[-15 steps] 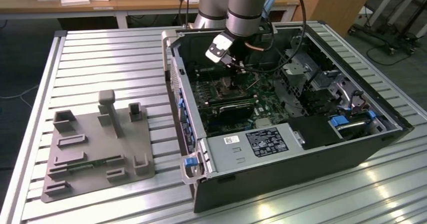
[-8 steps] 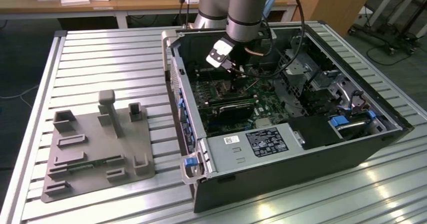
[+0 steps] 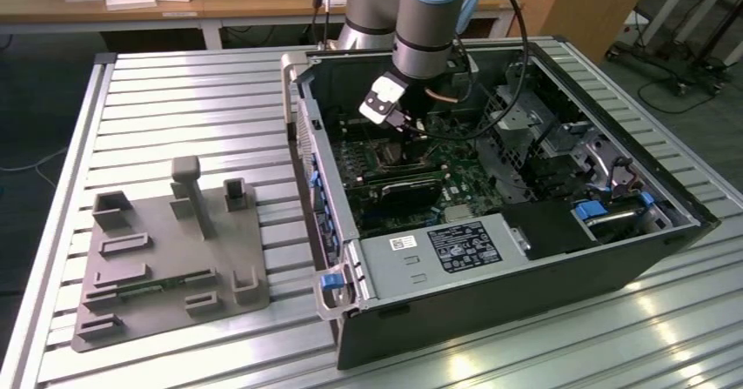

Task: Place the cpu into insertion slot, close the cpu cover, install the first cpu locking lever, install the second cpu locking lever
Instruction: 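Place the cpu into insertion slot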

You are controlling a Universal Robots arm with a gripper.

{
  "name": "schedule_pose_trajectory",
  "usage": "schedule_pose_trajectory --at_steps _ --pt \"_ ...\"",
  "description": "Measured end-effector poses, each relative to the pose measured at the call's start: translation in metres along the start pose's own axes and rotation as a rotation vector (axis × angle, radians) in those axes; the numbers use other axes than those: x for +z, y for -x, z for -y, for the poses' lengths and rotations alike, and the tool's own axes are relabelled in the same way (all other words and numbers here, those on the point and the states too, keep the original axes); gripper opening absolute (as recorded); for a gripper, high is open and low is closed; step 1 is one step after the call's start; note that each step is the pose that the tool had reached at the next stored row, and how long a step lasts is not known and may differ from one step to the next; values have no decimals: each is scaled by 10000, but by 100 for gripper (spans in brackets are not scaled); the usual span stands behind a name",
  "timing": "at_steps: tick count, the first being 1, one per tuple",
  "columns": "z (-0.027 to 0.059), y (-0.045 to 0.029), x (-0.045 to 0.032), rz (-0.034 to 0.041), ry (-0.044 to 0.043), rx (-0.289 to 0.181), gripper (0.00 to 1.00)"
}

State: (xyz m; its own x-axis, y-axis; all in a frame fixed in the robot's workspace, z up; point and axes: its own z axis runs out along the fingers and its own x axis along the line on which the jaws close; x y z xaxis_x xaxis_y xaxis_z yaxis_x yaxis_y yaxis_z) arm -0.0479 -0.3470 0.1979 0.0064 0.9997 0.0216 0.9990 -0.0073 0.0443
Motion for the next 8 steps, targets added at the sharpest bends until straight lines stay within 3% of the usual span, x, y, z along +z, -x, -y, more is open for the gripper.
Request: schedule_pose_trajectory --at_steps 8 --pt "-1 -13 -1 -1 2 0 54"
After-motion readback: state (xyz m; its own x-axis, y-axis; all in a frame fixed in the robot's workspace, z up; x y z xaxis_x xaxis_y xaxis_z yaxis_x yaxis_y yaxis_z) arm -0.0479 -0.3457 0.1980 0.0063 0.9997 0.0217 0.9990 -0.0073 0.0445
